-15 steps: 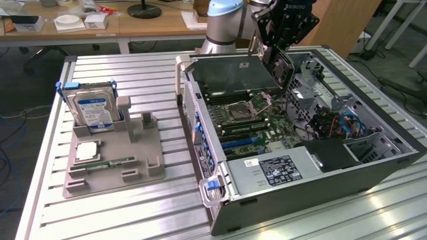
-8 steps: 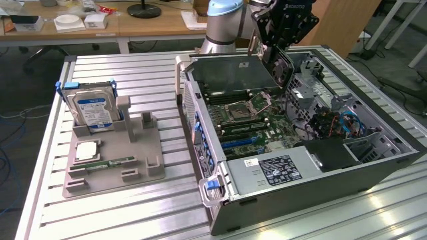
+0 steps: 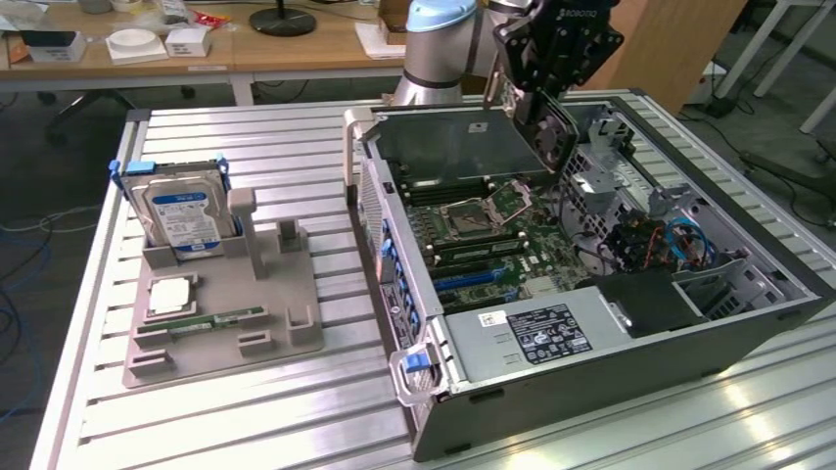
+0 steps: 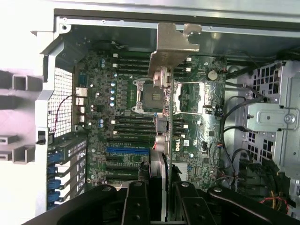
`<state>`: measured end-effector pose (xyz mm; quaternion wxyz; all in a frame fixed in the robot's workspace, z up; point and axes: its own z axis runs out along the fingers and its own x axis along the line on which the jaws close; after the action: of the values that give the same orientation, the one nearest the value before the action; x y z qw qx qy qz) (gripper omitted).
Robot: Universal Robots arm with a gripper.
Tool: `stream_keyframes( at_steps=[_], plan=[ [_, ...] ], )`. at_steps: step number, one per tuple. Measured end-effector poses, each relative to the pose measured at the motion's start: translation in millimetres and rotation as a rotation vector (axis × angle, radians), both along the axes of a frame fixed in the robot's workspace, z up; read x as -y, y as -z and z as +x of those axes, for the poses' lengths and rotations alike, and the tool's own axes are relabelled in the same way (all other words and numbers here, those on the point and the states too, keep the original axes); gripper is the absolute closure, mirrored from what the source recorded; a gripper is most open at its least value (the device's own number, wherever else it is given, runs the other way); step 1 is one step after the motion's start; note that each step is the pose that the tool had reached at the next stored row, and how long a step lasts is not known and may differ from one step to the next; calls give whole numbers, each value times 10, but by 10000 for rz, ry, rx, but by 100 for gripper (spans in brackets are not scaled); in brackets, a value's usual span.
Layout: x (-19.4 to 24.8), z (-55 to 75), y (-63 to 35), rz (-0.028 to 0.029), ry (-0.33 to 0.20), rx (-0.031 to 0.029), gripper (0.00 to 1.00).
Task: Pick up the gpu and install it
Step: 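Insert the gpu into the slot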
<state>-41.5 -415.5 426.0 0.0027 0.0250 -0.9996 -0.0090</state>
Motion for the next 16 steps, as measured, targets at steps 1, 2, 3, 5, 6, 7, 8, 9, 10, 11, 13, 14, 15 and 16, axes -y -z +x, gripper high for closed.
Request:
stream_keyframes(
  at_steps=[1,2,3,5,6,7,8,9,10,11,13,14,15,16],
  plan=[
    [0,0,0,0,-158,-1,73],
    [0,0,0,-1,-299,-1,73],
    [0,0,0,-1,-457,-1,73],
    [0,0,0,-1,-734,-1,73],
    [0,0,0,-1,-851,0,73],
    [0,0,1,-1,-956,-1,73],
    [0,0,0,-1,-1055,-1,73],
    [1,1,0,-2,-1136,-1,73],
    [1,1,0,-2,-1203,-1,73],
    [1,1,1,-1,-1265,-1,73],
    [2,0,1,0,-1375,0,73],
    [2,0,1,0,-1434,-1,73],
    [3,0,0,4,-1495,-1,73],
    [3,1,1,14,-1569,0,73]
  ],
)
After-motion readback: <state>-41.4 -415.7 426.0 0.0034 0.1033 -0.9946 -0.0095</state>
